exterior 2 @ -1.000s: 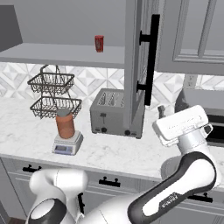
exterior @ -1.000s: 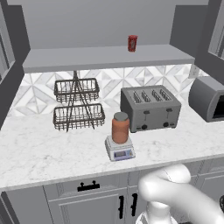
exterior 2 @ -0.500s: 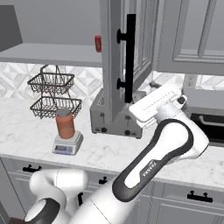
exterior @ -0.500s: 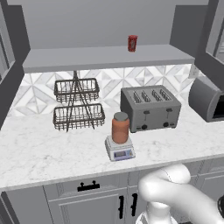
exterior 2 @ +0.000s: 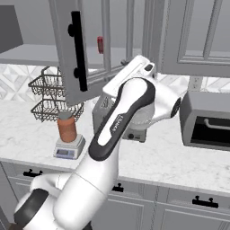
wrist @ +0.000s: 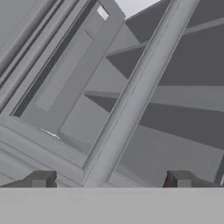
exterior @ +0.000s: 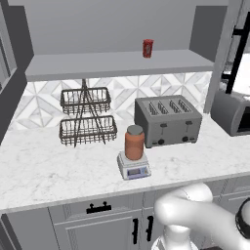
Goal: Pick the honey bottle and place it on the digital scale for weighing, and close the cabinet.
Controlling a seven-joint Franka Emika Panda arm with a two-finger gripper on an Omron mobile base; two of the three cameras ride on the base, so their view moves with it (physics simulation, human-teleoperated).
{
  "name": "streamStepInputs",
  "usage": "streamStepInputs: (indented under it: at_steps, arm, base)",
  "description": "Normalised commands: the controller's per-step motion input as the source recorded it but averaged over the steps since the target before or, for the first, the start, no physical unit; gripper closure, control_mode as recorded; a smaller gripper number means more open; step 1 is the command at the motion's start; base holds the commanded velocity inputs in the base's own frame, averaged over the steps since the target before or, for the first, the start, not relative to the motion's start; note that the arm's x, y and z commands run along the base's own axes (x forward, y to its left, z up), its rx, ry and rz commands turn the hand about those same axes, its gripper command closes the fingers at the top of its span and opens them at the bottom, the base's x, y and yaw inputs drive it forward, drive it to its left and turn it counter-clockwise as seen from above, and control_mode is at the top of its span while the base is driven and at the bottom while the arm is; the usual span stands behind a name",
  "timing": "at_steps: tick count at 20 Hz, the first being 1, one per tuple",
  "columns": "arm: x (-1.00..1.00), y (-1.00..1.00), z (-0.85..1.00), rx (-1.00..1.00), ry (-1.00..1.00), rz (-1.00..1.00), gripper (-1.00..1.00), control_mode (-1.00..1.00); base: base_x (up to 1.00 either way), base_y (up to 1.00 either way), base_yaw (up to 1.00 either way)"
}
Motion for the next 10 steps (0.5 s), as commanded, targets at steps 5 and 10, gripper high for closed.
streamStepInputs:
  at_steps: [5,10]
  arm:
    - [1.00,1.00,0.00,-0.11,0.00,-0.08,-1.00,-1.00]
    - [1.00,0.97,0.00,-0.12,0.00,-0.05,-1.00,-1.00]
  base:
    - [0.00,0.00,0.00]
    - [0.00,0.00,0.00]
